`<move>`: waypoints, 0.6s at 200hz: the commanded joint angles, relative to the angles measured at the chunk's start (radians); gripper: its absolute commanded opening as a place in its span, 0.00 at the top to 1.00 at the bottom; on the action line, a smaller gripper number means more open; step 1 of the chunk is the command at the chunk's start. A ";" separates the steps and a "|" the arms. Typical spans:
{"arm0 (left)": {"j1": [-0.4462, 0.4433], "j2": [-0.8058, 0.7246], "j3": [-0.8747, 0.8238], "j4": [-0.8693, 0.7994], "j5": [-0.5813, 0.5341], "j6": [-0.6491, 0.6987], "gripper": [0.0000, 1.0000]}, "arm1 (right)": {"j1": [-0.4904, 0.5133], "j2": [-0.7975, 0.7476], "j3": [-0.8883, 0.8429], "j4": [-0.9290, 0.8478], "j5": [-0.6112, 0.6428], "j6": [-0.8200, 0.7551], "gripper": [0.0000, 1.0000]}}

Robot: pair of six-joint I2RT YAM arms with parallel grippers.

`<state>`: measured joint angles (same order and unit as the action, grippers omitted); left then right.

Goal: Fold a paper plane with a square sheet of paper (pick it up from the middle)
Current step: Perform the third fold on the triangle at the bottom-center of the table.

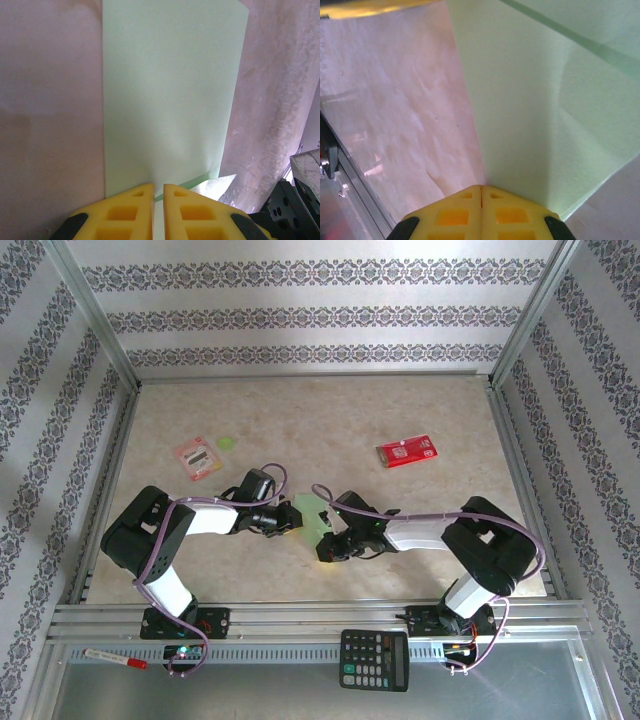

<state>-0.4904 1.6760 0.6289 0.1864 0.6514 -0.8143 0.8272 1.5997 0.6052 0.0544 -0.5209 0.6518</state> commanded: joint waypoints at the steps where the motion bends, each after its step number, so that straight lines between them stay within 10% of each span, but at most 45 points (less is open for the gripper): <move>1: 0.016 0.047 -0.026 -0.179 -0.077 0.044 0.86 | 0.007 -0.024 -0.063 -0.113 0.012 0.018 0.96; 120: 0.010 -0.165 -0.003 -0.183 -0.023 -0.015 0.81 | -0.028 0.031 -0.020 0.042 -0.048 0.069 0.97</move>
<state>-0.4877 1.6093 0.6392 0.0742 0.6346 -0.7967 0.8066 1.5764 0.5602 0.0772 -0.5770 0.7090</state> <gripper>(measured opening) 0.185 0.040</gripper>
